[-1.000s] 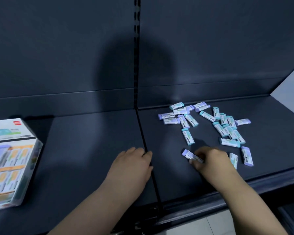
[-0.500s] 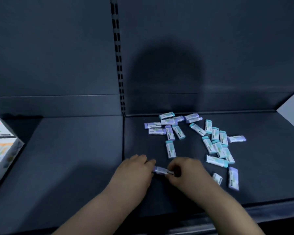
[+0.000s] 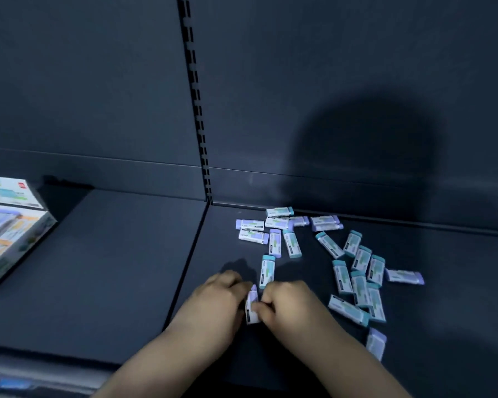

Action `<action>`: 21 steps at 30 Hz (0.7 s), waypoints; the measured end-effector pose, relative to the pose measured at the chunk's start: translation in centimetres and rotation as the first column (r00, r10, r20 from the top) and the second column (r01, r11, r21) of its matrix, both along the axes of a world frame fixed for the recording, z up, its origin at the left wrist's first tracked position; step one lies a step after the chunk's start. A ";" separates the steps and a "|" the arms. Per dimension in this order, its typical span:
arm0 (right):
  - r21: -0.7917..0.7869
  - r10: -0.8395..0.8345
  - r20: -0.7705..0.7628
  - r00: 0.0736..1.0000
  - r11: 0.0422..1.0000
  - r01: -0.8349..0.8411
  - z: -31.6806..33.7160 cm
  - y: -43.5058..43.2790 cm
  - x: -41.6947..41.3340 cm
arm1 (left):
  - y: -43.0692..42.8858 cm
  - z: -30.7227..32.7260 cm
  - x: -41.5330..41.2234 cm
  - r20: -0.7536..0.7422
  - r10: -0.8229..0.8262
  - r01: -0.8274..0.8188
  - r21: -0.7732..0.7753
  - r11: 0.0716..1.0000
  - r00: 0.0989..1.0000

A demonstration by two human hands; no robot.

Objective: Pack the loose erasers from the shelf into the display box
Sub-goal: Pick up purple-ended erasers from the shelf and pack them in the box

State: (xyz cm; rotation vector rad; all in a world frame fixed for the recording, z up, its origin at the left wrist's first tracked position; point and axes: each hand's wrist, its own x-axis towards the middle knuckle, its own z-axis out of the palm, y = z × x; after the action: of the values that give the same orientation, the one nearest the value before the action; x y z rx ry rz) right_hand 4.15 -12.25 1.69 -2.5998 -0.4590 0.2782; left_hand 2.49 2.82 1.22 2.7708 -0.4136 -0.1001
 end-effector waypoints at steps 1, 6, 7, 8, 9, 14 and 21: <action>0.005 0.011 0.015 1.000 1.000 -0.011 0.4 -0.4 0.6 | -0.1 0.0 -0.2 -0.008 0.009 -0.009 0.022 1.000 1.000; 0.117 -0.108 0.176 0.978 0.989 0.088 1.9 -2.1 6.2 | -0.6 0.2 -0.4 -0.082 0.039 -0.033 0.075 0.997 0.996; 0.106 -0.095 0.175 0.980 0.991 0.077 1.9 -2.0 7.4 | -0.7 0.4 -0.4 -0.085 0.053 -0.048 0.061 0.997 0.995; 0.080 -0.072 0.162 0.984 0.995 0.059 1.7 -1.8 8.5 | -0.8 0.5 -0.4 -0.088 0.069 -0.065 0.047 0.997 0.994; 0.048 -0.047 0.152 0.987 0.998 0.040 1.5 -1.6 9.3 | -0.9 0.5 -0.4 -0.088 0.084 -0.081 0.032 0.996 0.993; -0.191 0.049 0.122 0.991 0.981 -0.025 0.1 0.6 11.1 | -1.0 0.7 -0.2 -0.089 0.145 -0.143 0.028 0.989 0.985; -0.317 0.120 0.185 0.975 0.947 -0.056 0.7 1.8 10.6 | -0.5 0.5 0.1 -0.103 0.193 -0.189 0.051 0.981 0.976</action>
State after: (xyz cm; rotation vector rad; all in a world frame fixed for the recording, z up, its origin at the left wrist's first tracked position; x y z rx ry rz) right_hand 14.78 -10.49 2.36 -2.9363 -0.6506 0.1224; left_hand 2.57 2.33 1.77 2.8131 -0.1173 -0.2116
